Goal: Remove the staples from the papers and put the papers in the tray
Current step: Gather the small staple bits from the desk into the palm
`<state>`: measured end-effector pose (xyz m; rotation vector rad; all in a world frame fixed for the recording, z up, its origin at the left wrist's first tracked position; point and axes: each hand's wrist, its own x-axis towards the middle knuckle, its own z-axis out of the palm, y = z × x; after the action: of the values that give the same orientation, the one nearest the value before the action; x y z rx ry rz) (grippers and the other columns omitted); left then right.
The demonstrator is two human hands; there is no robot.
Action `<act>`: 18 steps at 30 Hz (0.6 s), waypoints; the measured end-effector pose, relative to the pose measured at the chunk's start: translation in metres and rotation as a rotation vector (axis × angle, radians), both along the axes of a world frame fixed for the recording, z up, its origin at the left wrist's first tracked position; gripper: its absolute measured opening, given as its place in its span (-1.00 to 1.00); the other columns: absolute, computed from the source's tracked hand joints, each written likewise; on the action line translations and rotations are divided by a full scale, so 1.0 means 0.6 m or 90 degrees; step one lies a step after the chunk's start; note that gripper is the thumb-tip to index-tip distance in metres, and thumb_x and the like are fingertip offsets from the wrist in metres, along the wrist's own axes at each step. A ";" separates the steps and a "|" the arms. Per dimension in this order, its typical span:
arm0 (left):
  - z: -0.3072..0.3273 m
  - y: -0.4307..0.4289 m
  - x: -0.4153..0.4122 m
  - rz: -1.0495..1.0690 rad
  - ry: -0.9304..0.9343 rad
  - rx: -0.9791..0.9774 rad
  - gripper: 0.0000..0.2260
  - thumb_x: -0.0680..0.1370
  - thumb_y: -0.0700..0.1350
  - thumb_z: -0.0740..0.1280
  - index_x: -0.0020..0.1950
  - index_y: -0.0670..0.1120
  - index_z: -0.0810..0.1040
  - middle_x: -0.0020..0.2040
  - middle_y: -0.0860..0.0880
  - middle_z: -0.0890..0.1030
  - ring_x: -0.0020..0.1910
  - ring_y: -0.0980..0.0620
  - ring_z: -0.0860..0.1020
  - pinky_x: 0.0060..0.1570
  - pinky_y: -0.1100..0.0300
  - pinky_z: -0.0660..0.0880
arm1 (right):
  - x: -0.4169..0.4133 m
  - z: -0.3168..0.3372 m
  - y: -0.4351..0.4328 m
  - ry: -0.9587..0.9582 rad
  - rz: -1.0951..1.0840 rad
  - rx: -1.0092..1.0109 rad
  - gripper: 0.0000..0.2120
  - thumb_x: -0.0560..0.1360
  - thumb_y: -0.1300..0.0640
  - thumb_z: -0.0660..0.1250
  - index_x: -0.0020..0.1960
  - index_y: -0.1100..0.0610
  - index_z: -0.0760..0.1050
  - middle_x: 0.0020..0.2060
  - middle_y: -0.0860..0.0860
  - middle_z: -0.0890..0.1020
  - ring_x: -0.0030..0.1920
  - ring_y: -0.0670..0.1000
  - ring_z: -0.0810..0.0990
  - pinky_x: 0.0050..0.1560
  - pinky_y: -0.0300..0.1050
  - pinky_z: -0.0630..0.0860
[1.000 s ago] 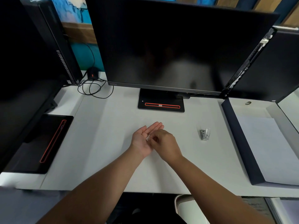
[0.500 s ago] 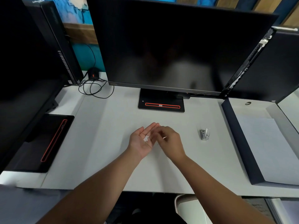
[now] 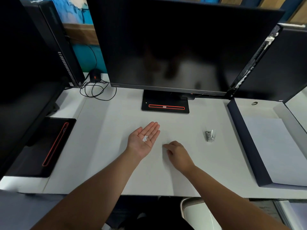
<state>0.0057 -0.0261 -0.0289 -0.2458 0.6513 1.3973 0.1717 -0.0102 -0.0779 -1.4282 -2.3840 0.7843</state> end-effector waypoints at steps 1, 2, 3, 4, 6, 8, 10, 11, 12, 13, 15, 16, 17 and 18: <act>0.000 0.000 0.001 -0.003 0.000 0.000 -0.59 0.66 -0.11 0.01 0.17 -0.37 0.53 0.17 -0.28 0.61 0.19 -0.20 0.56 0.23 -0.04 0.47 | -0.002 0.001 -0.002 0.006 0.007 0.002 -0.72 0.50 0.37 0.19 0.07 0.21 0.62 -0.16 0.18 0.58 -0.13 0.14 0.54 -0.11 -0.09 0.47; 0.000 0.000 0.001 -0.005 0.000 0.000 -0.59 0.66 -0.11 0.01 0.18 -0.37 0.53 0.17 -0.28 0.61 0.19 -0.20 0.56 0.22 -0.04 0.47 | -0.003 0.002 -0.002 0.014 -0.004 -0.001 -0.72 0.51 0.37 0.19 0.08 0.20 0.61 -0.15 0.16 0.59 -0.13 0.12 0.54 -0.11 -0.13 0.45; -0.001 0.001 0.001 -0.007 0.001 -0.001 -0.59 0.66 -0.11 0.01 0.18 -0.36 0.53 0.17 -0.28 0.61 0.19 -0.20 0.56 0.21 -0.04 0.47 | -0.003 0.003 0.000 0.018 -0.029 -0.003 -0.73 0.50 0.37 0.18 0.06 0.21 0.62 -0.16 0.14 0.57 -0.14 0.11 0.53 -0.14 -0.17 0.42; -0.002 0.001 0.000 -0.007 0.002 -0.002 -0.59 0.66 -0.11 0.01 0.18 -0.36 0.53 0.17 -0.28 0.61 0.19 -0.20 0.57 0.20 -0.04 0.48 | -0.002 0.003 0.003 0.014 -0.065 0.001 -0.75 0.48 0.38 0.18 -0.02 0.23 0.61 -0.21 0.13 0.55 -0.18 0.11 0.51 -0.21 -0.21 0.38; -0.005 -0.001 -0.001 -0.005 0.004 -0.003 -0.59 0.66 -0.11 0.01 0.18 -0.36 0.52 0.16 -0.28 0.61 0.18 -0.20 0.57 0.20 -0.04 0.48 | 0.005 0.000 0.008 -0.010 -0.141 0.007 -0.81 0.43 0.41 0.16 -0.26 0.25 0.49 -0.33 0.06 0.43 -0.27 0.11 0.42 -0.38 -0.30 0.23; -0.007 -0.002 -0.004 -0.001 0.003 -0.002 -0.59 0.66 -0.12 0.00 0.19 -0.36 0.52 0.16 -0.28 0.61 0.18 -0.20 0.57 0.20 -0.04 0.48 | 0.011 -0.007 0.006 -0.023 -0.174 0.021 -0.80 0.39 0.43 0.15 -0.34 0.21 0.38 -0.37 0.01 0.34 -0.29 0.10 0.36 -0.42 -0.29 0.13; -0.008 -0.002 -0.006 0.001 0.002 0.000 -0.60 0.65 -0.12 0.01 0.19 -0.36 0.52 0.16 -0.28 0.61 0.18 -0.20 0.57 0.21 -0.04 0.47 | 0.015 -0.017 -0.003 -0.020 -0.134 0.052 -0.77 0.39 0.44 0.17 -0.21 0.21 0.55 -0.32 0.04 0.42 -0.26 0.10 0.39 -0.32 -0.22 0.26; -0.007 -0.002 -0.006 0.000 0.001 0.001 -0.60 0.65 -0.12 0.01 0.18 -0.36 0.52 0.16 -0.28 0.61 0.18 -0.20 0.57 0.21 -0.04 0.47 | 0.016 -0.022 -0.008 -0.016 -0.101 0.068 -0.70 0.39 0.44 0.19 -0.08 0.18 0.62 -0.28 0.08 0.49 -0.25 0.12 0.43 -0.26 -0.17 0.34; -0.007 0.000 -0.006 -0.001 0.001 0.002 -0.60 0.66 -0.12 0.01 0.19 -0.36 0.52 0.16 -0.28 0.61 0.18 -0.20 0.57 0.22 -0.03 0.47 | 0.016 -0.026 -0.012 -0.013 -0.078 0.083 -0.63 0.38 0.43 0.19 0.02 0.15 0.63 -0.24 0.11 0.53 -0.24 0.13 0.46 -0.21 -0.13 0.41; -0.007 0.001 -0.006 -0.003 0.001 0.003 -0.60 0.66 -0.12 0.01 0.19 -0.36 0.52 0.16 -0.28 0.61 0.19 -0.19 0.57 0.22 -0.03 0.47 | 0.017 -0.028 -0.015 -0.014 -0.076 0.094 -0.60 0.35 0.43 0.20 0.08 0.14 0.61 -0.21 0.13 0.56 -0.24 0.15 0.49 -0.20 -0.09 0.46; -0.006 0.003 -0.004 -0.007 0.003 0.004 -0.60 0.66 -0.12 0.01 0.19 -0.36 0.52 0.16 -0.28 0.61 0.19 -0.19 0.57 0.22 -0.03 0.47 | 0.020 -0.024 -0.020 -0.042 -0.123 0.110 -0.56 0.28 0.43 0.24 0.10 0.17 0.58 -0.18 0.13 0.58 -0.26 0.20 0.54 -0.26 -0.03 0.47; -0.006 0.005 -0.003 -0.008 0.002 0.004 -0.60 0.66 -0.12 0.01 0.18 -0.36 0.52 0.16 -0.28 0.61 0.19 -0.19 0.57 0.21 -0.03 0.47 | 0.021 -0.021 -0.024 -0.072 -0.142 0.122 -0.56 0.26 0.41 0.23 0.09 0.17 0.58 -0.16 0.13 0.59 -0.24 0.22 0.55 -0.27 -0.02 0.47; -0.005 0.005 -0.003 -0.007 0.000 0.004 -0.59 0.65 -0.12 0.01 0.17 -0.36 0.53 0.15 -0.28 0.62 0.19 -0.19 0.57 0.20 -0.03 0.47 | 0.023 -0.020 -0.029 -0.105 -0.143 0.133 -0.58 0.28 0.35 0.18 0.09 0.16 0.57 -0.13 0.11 0.59 -0.20 0.21 0.56 -0.24 -0.02 0.47; -0.005 0.006 -0.003 -0.007 -0.001 0.003 -0.59 0.65 -0.12 0.01 0.17 -0.36 0.53 0.15 -0.28 0.62 0.19 -0.19 0.57 0.20 -0.03 0.48 | 0.025 -0.021 -0.036 -0.131 -0.130 0.143 -0.59 0.32 0.27 0.13 0.10 0.13 0.55 -0.09 0.09 0.59 -0.14 0.19 0.56 -0.19 -0.01 0.47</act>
<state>0.0039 -0.0225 -0.0322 -0.2385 0.6470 1.3884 0.1865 -0.0315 -0.0903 -1.6897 -2.3287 0.3218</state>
